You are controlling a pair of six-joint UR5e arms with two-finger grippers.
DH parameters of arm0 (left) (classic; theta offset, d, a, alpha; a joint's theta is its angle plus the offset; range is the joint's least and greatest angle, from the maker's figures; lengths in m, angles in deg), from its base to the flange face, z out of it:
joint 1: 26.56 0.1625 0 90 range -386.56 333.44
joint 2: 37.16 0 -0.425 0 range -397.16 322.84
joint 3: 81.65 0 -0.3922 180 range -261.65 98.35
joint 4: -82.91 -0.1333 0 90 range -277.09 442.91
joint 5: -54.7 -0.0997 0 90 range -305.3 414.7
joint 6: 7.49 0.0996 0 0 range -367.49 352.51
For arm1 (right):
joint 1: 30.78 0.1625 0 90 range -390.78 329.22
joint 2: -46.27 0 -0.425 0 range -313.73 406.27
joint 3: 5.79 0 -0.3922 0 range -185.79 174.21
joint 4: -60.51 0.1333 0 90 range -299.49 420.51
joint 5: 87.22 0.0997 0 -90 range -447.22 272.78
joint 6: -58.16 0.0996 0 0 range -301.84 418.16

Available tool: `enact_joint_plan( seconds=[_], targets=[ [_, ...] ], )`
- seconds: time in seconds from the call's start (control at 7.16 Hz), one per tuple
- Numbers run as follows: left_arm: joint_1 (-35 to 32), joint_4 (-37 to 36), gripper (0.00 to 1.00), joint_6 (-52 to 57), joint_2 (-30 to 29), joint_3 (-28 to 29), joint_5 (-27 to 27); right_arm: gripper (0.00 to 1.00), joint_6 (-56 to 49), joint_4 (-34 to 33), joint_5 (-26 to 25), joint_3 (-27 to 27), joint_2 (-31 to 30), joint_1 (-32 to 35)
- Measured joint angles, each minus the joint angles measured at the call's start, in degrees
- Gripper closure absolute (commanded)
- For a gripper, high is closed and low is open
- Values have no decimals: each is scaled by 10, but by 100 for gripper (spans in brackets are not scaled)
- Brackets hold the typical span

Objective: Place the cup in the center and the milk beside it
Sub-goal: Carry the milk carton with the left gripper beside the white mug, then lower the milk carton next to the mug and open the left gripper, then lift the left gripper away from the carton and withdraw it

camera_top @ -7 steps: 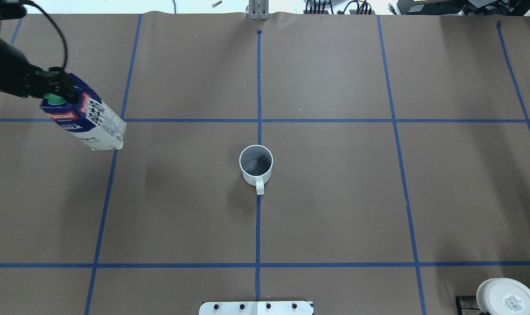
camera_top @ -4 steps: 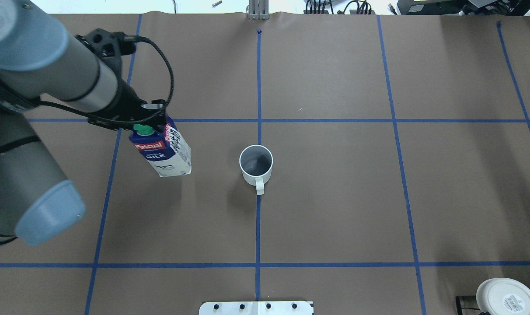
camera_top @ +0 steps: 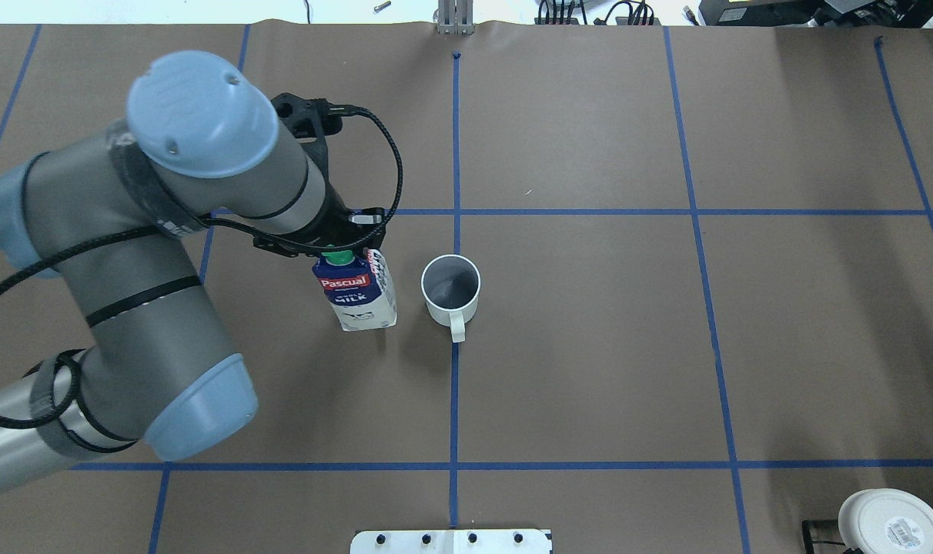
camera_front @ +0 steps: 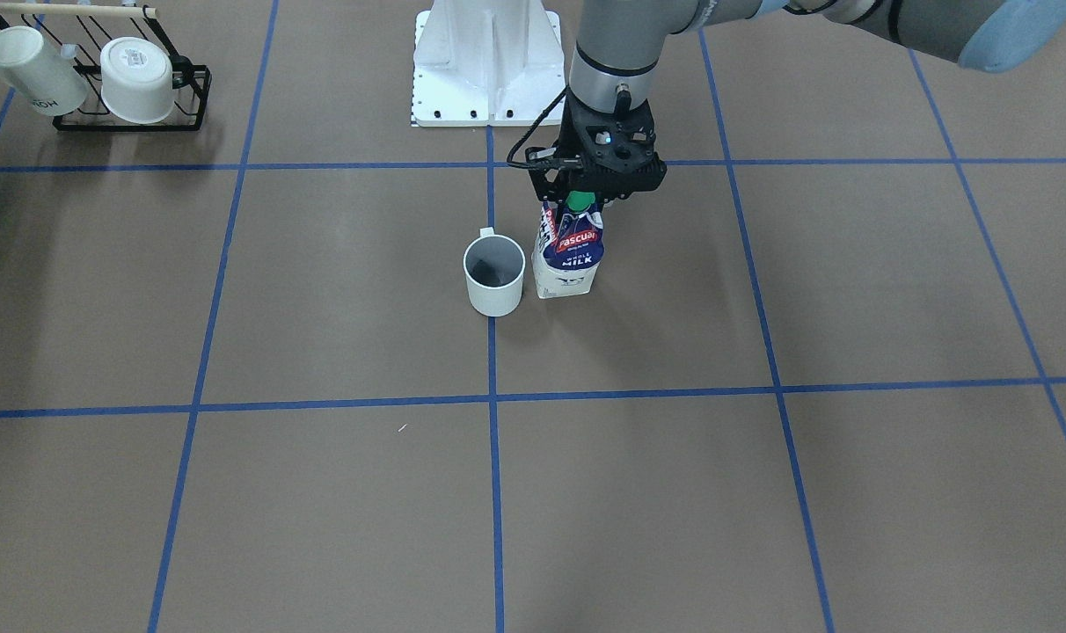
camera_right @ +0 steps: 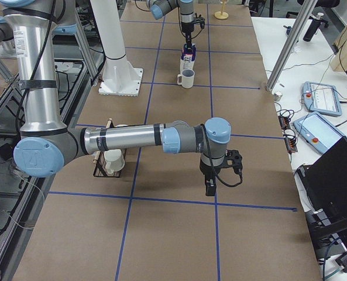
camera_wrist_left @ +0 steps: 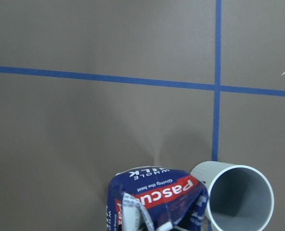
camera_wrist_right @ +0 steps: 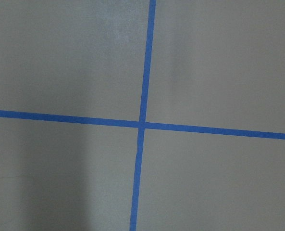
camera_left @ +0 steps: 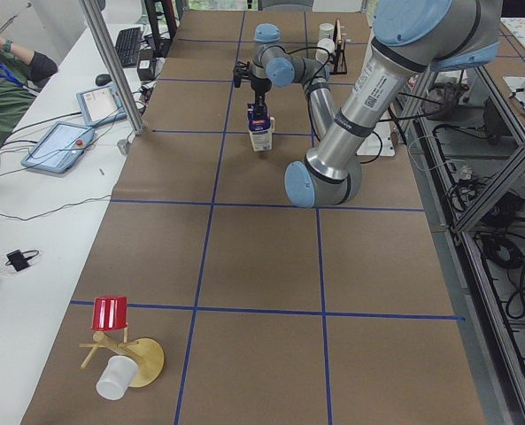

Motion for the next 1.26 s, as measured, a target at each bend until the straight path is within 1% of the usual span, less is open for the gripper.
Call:
enact_joint_plan(
  seconds=[0.14,0.28,0.42,0.7,0.84,0.98,1.12,1.26],
  targets=[
    [2,2,54,2,-3,6,0,0,0,0,0,0,0,0],
    [2,6,20,4,-3,11,0,0,0,0,0,-1,0,0],
    [3,18,2,5,-2,18,-1,0,0,0,0,-2,0,0],
    [2,43,1,6,0,29,-1,0,0,0,0,-2,0,0],
    [-4,46,1,10,0,24,-1,0,0,0,0,-2,0,0],
    [-25,36,1,32,1,14,4,0,0,0,0,-2,0,0],
    [-58,13,1,75,1,3,22,0,0,0,0,-3,0,0],
    [-100,-13,1,137,9,-8,51,0,-1,0,0,-3,0,0]
  ],
)
